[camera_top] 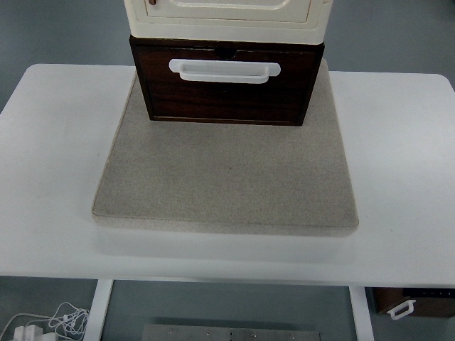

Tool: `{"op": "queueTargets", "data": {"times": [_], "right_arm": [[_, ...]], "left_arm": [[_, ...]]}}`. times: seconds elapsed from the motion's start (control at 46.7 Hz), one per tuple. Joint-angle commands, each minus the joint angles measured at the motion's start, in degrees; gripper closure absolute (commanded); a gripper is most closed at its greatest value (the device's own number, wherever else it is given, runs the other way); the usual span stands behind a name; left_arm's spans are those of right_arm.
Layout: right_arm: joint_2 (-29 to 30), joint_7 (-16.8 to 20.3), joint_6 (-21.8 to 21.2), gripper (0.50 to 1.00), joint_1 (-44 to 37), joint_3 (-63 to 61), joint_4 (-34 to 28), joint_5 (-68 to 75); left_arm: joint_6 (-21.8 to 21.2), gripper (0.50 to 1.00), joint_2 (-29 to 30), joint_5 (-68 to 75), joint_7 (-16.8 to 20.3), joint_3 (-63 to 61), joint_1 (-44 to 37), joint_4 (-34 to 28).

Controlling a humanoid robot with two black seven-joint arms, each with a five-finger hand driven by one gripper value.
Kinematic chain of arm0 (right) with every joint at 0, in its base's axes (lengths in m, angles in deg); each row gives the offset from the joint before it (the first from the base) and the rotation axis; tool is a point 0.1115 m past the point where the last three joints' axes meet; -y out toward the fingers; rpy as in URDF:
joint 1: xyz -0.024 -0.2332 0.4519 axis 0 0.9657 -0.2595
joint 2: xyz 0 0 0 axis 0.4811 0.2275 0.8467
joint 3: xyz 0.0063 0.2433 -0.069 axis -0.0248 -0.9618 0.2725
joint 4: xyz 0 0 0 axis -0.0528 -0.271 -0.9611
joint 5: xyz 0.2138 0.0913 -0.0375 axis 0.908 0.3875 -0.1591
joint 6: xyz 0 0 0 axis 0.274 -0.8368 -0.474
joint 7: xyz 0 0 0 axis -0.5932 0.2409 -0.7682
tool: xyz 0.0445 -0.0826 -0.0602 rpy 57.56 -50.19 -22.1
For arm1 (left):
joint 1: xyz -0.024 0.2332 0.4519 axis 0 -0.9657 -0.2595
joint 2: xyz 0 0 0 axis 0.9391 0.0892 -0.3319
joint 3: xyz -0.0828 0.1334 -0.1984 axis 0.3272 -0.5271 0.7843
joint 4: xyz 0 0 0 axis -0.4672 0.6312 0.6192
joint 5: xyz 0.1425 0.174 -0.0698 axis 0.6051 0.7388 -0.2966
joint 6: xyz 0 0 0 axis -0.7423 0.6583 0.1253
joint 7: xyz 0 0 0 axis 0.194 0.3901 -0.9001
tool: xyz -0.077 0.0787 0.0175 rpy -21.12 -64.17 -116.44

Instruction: Close drawer under combined cabinet

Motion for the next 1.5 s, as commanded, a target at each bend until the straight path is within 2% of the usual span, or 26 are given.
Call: {"op": "queueTargets", "data": {"times": [0.0,0.407,0.493,0.643,0.728,0.964,1.307,1.478], "right_arm": [[0.0,0.0,0.0,0.548,0.0,0.0,0.0,0.0],[0.0,0.0,0.0,0.548,0.0,-0.1,0.0,0.1],[0.0,0.0,0.0,0.548,0.0,-0.1,-0.1,0.1],[0.0,0.0,-0.1,0.548,0.0,-0.3,-0.1,0.2],[0.0,0.0,-0.1,0.548,0.0,-0.3,-0.1,0.2],[0.0,-0.2,0.0,0.548,-0.1,-0.3,-0.1,0.1],[0.0,-0.2,-0.1,0.548,-0.1,-0.4,-0.1,0.1],[0.0,-0.2,-0.3,0.548,-0.1,-0.5,-0.1,0.2]], "left_arm": [[-0.2,0.504,-0.4,-4.0,-0.9,-0.1,-2.6,0.0],[0.6,0.501,-5.5,-12.5,-3.3,-1.0,-12.8,-0.6],[3.0,0.501,-5.7,-14.6,-3.5,-1.1,-14.1,-0.8],[7.9,0.501,-7.3,-16.5,-6.2,-1.1,-16.5,-0.9],[9.3,0.501,-8.9,-17.5,-6.4,-1.1,-17.2,-1.2],[10.5,0.501,-11.2,-21.6,-6.6,-1.1,-17.2,-3.0],[9.7,0.501,-13.0,-25.0,-6.1,-0.9,-16.6,-6.6],[7.2,0.504,-13.3,-25.1,-5.5,-0.9,-16.4,-7.0]]}}
